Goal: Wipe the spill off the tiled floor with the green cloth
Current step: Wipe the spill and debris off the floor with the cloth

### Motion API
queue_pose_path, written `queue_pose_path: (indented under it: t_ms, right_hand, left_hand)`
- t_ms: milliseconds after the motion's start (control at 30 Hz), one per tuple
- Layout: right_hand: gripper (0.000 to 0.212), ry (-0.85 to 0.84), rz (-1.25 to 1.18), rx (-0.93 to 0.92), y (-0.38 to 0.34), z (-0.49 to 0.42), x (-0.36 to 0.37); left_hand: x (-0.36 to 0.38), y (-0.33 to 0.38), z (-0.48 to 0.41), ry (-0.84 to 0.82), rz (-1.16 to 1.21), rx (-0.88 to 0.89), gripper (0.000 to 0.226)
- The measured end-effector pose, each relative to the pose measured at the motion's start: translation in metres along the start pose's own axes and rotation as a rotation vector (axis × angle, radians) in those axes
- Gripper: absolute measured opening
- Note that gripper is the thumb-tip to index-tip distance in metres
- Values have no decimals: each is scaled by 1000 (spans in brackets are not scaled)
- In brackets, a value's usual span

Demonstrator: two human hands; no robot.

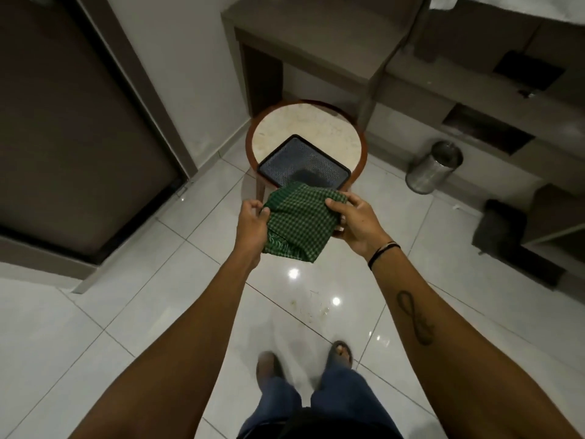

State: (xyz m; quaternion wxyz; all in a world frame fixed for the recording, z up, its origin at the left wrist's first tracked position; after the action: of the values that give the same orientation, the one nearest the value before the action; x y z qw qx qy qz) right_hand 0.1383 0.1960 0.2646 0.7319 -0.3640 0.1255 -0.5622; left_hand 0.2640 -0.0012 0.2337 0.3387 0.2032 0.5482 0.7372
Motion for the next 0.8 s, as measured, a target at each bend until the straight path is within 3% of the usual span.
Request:
queue_pose_path:
  t_ms: [133, 233, 367, 467, 567, 667, 800]
  right_hand:
    - [14, 78, -194, 36, 36, 8, -22]
    - [17, 129, -233, 54, 70, 4, -48]
    - [39, 209, -151, 44, 110, -5, -81]
    - [40, 202, -12, 30, 143, -21, -102]
    - [34, 188, 82, 59, 192, -53, -121]
    - [28, 214, 68, 104, 247, -88, -142]
    - [33, 204, 13, 197, 341, -132, -169]
  left_hand:
    - [5, -35, 25, 3, 39, -89, 19]
    - [16, -73, 46, 22, 143, -180, 20]
    - [31, -124, 72, 99, 293, -276, 26]
    - [39, -167, 83, 115, 347, -354, 25]
    - [51, -218, 84, 26, 375, -392, 6]
    - [55, -286, 79, -57, 261, -461, 40]
    - [48, -391, 77, -100, 95, -538, 21]
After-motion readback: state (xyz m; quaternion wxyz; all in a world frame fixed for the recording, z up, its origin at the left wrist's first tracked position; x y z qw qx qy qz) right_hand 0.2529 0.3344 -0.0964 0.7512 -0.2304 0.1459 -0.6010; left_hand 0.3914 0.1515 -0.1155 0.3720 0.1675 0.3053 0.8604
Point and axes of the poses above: each hand's wrist, its own z-axis away from the middle knuckle, its own x-axis out of the palm, y = z × x, the point moved 6 cm from there along -z, towards the middle knuckle, and after that the axes turned 9 degrees about x, right-handed, at the moved point
